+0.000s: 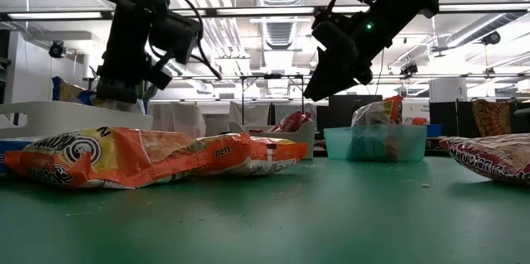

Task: Sort Maruchan noodles
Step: Put the blue noodle pack into the white bin

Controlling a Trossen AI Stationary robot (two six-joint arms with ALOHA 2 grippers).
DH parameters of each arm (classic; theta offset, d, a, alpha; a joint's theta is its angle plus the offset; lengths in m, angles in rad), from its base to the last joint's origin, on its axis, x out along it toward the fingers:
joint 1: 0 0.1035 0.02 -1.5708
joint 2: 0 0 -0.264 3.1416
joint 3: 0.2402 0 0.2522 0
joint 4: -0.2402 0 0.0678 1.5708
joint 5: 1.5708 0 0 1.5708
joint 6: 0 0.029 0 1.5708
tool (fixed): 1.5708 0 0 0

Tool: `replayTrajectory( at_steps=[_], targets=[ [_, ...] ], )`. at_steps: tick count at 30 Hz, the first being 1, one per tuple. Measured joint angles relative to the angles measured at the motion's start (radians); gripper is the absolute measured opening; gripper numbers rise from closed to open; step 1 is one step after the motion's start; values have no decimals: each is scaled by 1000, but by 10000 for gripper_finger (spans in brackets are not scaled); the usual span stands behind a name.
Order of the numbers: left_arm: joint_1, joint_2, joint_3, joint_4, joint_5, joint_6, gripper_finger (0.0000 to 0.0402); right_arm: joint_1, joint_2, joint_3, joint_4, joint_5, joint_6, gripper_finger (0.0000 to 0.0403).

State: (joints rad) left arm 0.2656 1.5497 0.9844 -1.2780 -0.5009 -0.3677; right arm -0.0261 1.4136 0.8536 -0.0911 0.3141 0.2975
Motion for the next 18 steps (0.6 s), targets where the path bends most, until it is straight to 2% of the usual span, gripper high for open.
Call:
replayTrajectory(
  at_steps=[9, 13, 18],
  targets=[
    [0, -110, 58, -133, -26, 28, 81, 0, 0, 0, 0, 0, 1, 166],
    [1, -200, 67, -182, -115, 12, 82, 0, 0, 0, 2, 0, 1, 166],
    [3, -290, 52, -179, -225, -79, 67, 0, 0, 0, 4, 0, 1, 166]
  ],
)
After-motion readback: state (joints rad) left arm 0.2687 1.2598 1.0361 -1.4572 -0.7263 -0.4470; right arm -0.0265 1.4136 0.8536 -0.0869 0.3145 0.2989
